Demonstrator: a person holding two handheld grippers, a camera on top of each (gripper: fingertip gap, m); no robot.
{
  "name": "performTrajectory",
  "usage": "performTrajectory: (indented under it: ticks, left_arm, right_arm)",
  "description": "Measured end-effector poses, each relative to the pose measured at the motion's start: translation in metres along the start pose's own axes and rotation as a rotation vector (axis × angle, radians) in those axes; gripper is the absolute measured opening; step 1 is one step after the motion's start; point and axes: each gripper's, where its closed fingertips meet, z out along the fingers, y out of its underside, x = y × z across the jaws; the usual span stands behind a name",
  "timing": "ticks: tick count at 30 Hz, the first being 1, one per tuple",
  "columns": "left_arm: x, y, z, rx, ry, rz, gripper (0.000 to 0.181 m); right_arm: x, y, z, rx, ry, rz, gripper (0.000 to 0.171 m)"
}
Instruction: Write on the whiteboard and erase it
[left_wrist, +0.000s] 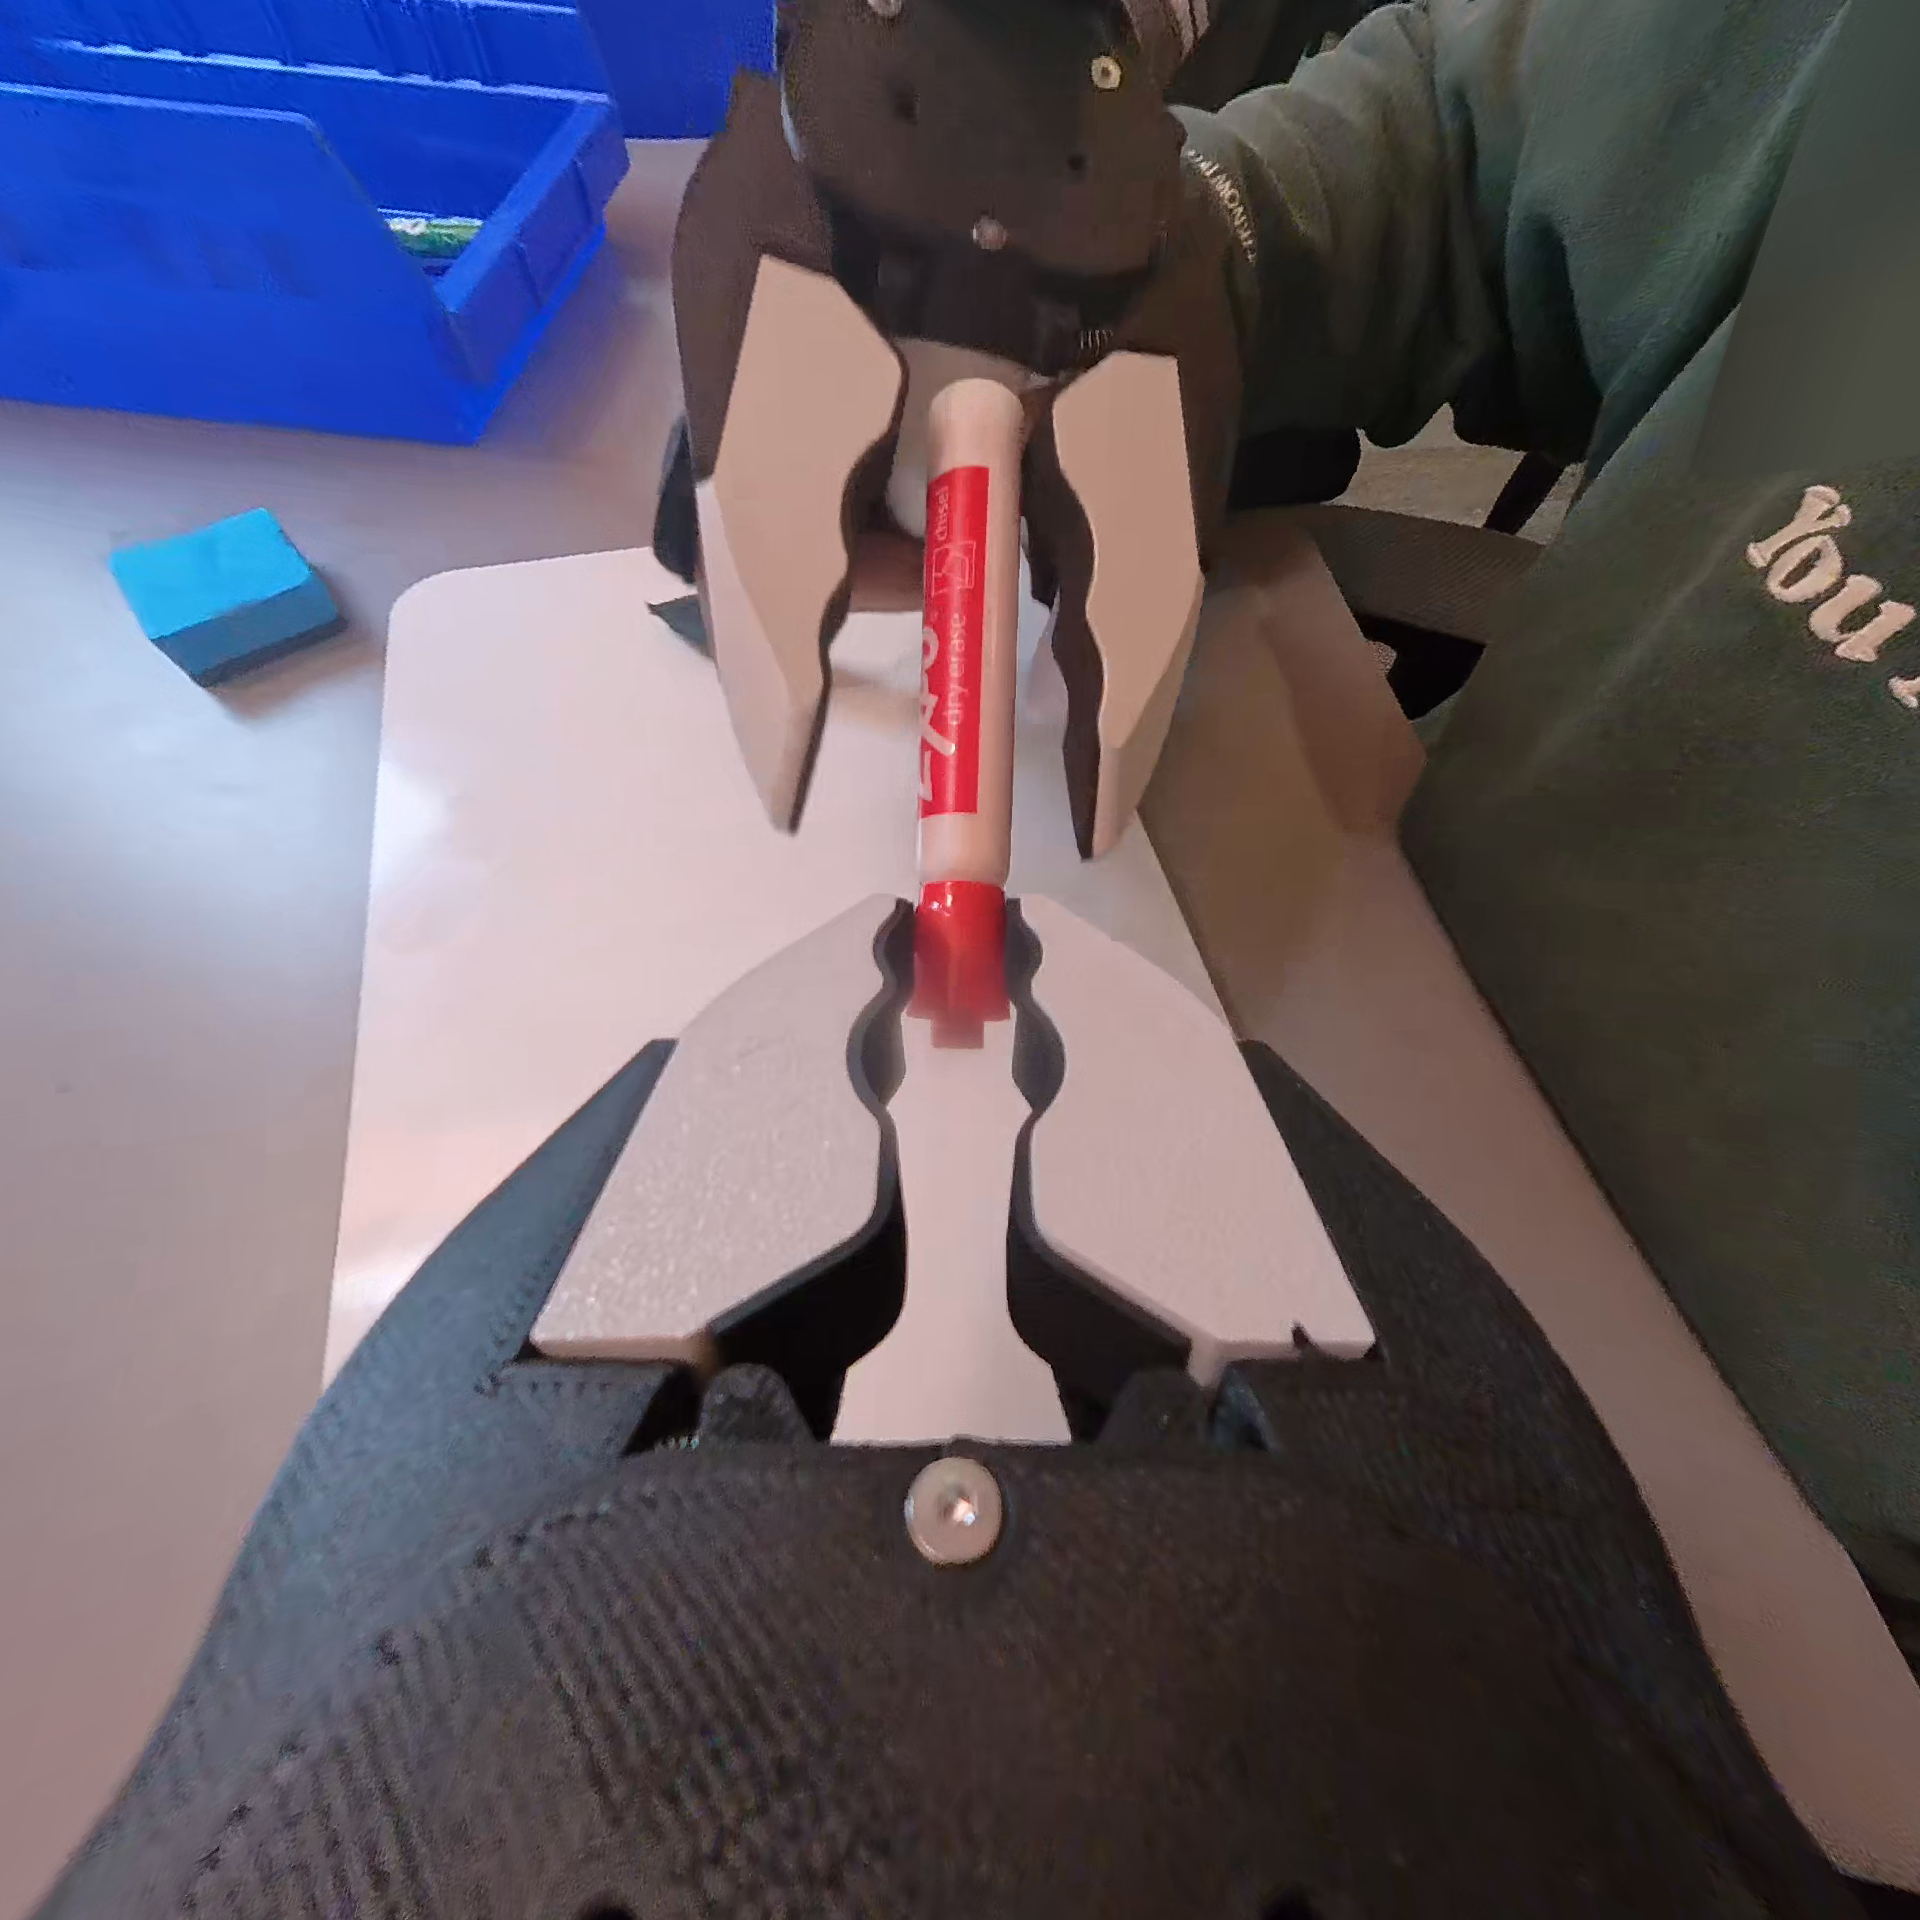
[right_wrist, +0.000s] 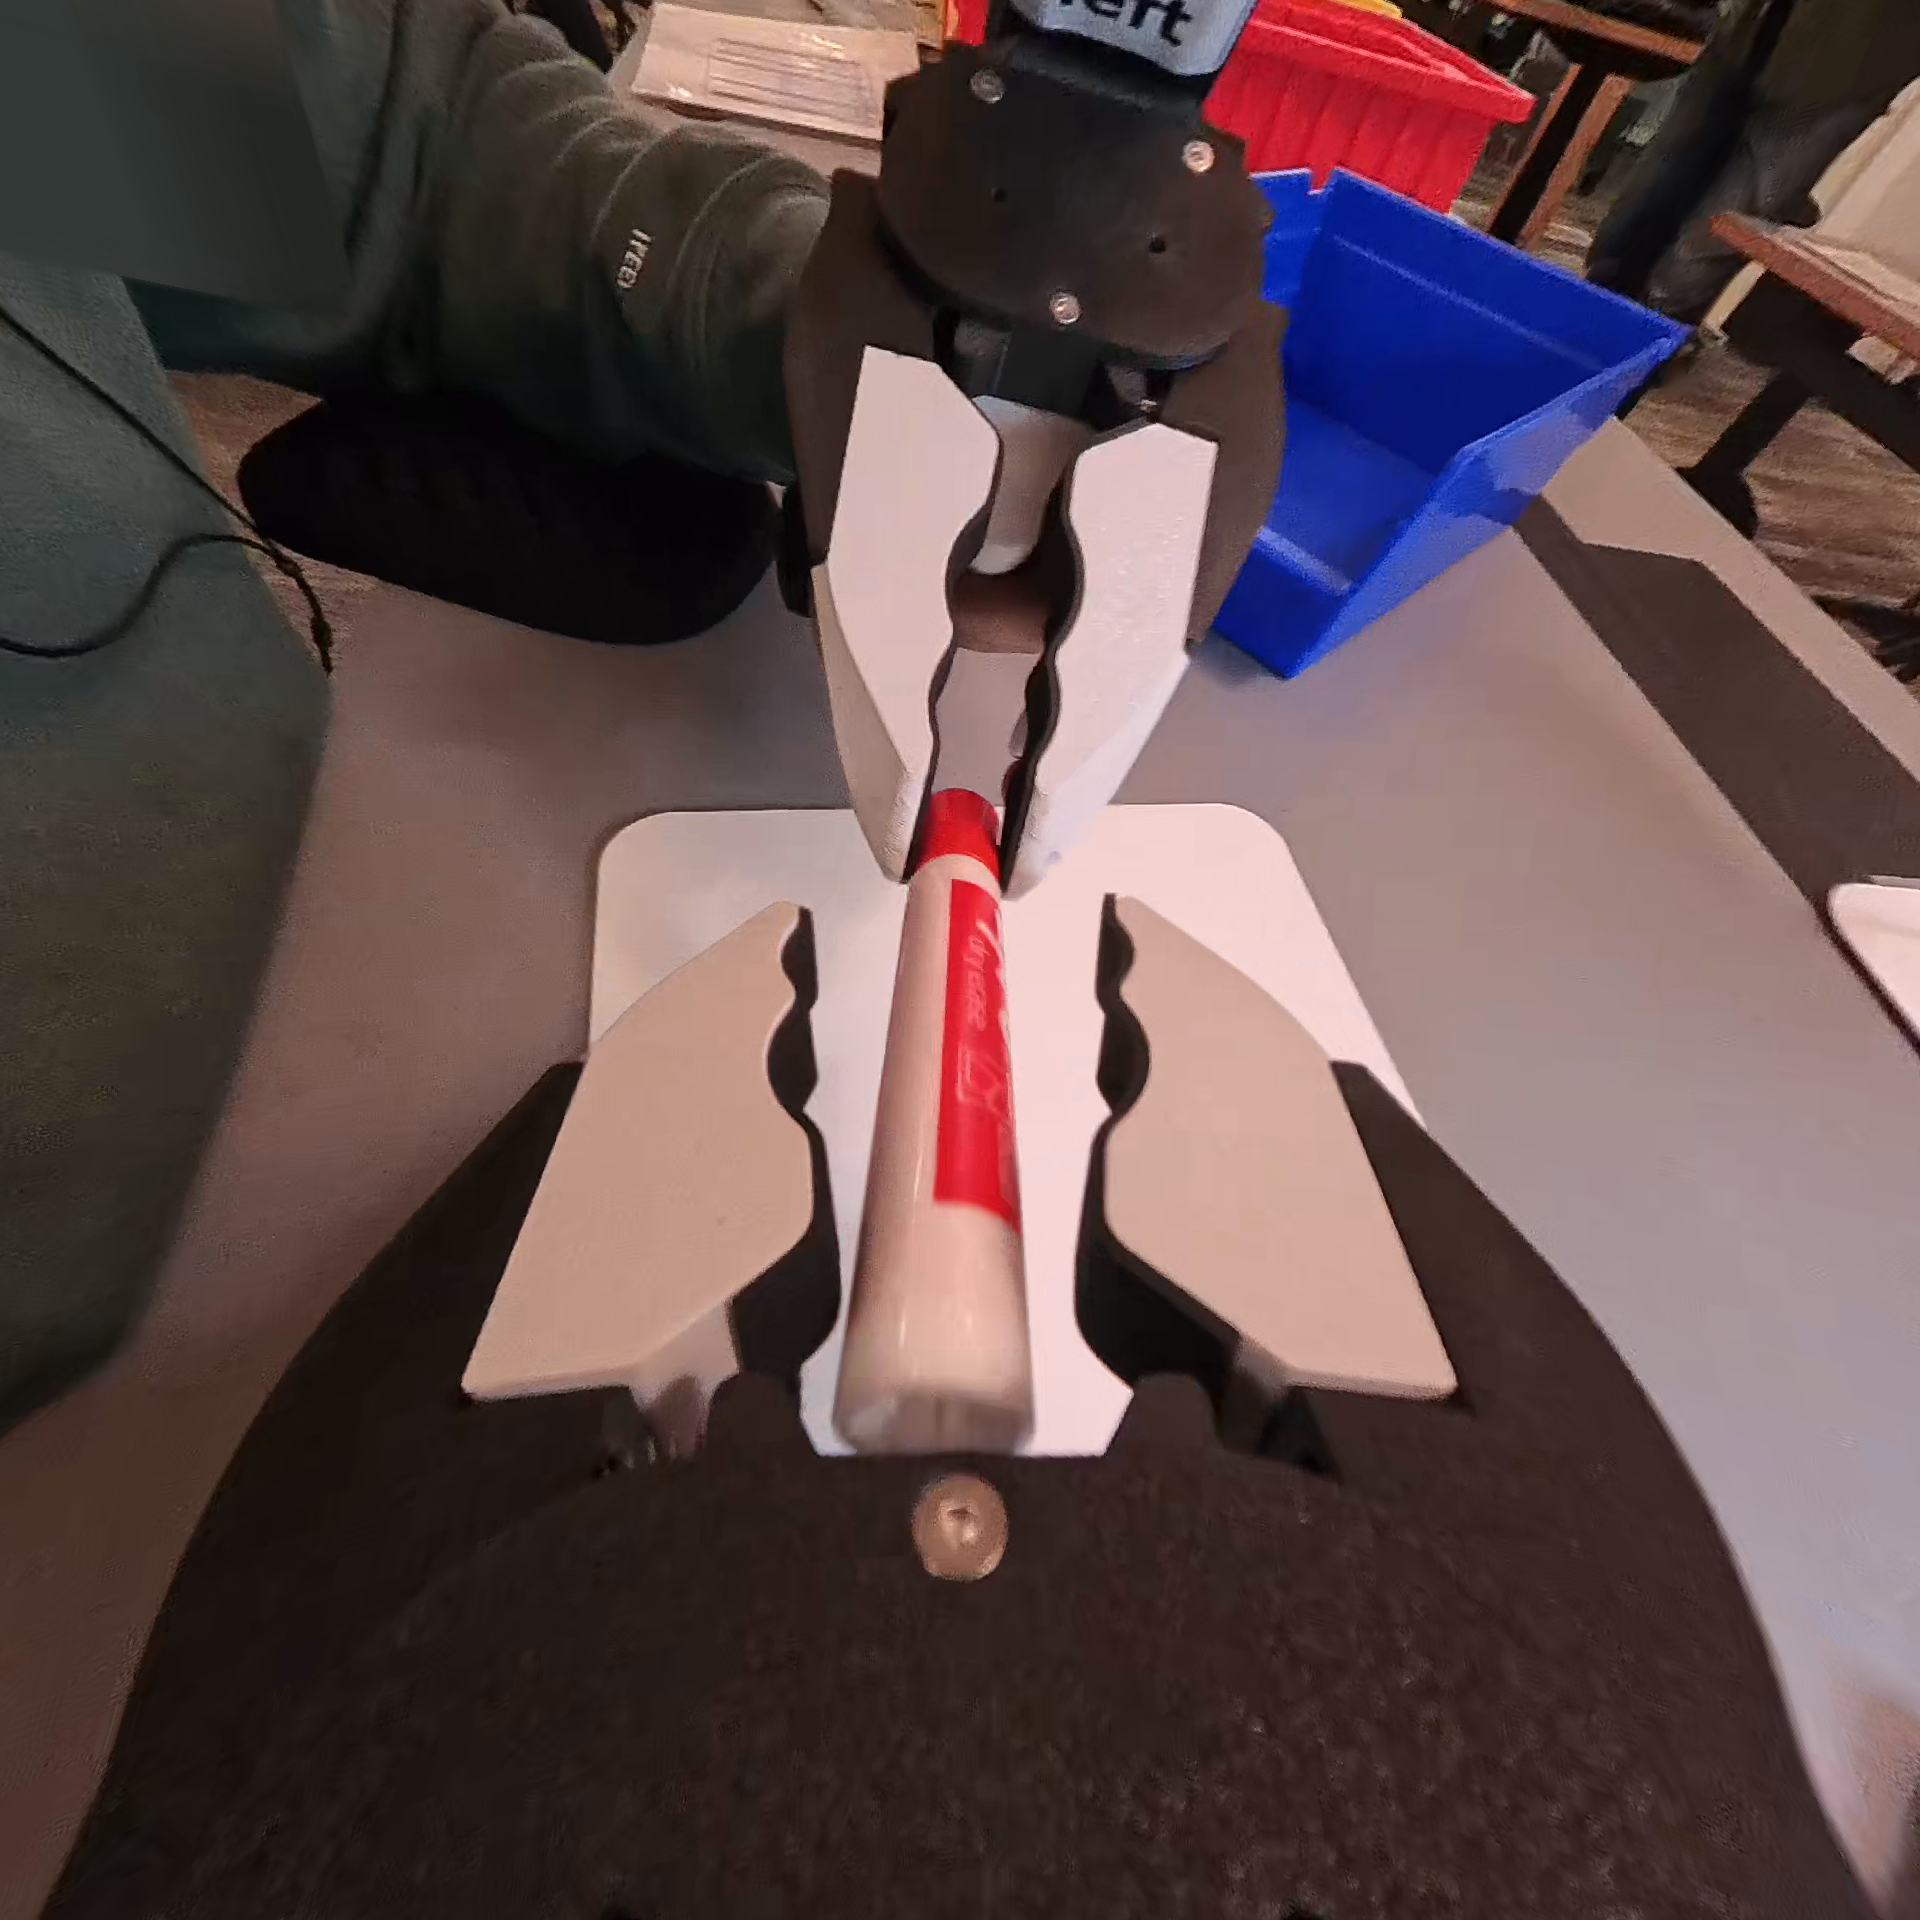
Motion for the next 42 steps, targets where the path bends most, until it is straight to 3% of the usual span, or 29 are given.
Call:
performTrajectory:
  ticks: [11,18,32,34,36,38,42]
  left_arm:
    - [0.011,-0.002,0.007,0.009,0.023,-0.008,0.017]
    - [0.012,-0.001,0.007,0.029,0.013,-0.018,0.017]
    - [0.018,-0.008,-0.014,0.247,0.004,-0.095,0.018]
    - [0.017,-0.010,-0.016,0.268,0.006,-0.113,0.018]
    - [-0.003,0.011,-0.032,0.235,-0.085,-0.159,0.017]
    - [-0.015,0.038,-0.057,0.297,-0.124,-0.342,0.017]
    - [-0.014,0.035,-0.081,0.253,-0.268,-0.213,0.016]
  right_arm:
    - [-0.013,0.001,0.007,0.031,-0.043,0.008,0.035]
    - [-0.013,-0.001,0.009,0.073,-0.054,0.112,0.033]
    - [-0.018,-0.014,0.014,0.080,-0.125,0.173,0.031]
    - [-0.013,-0.019,0.008,0.114,-0.118,0.187,0.031]
    - [0.019,-0.031,-0.032,0.239,-0.016,0.250,0.031]
    - [0.040,-0.019,-0.056,0.187,0.119,0.203,0.032]
    - [0.037,0.017,-0.021,-0.057,0.054,0.226,0.033]
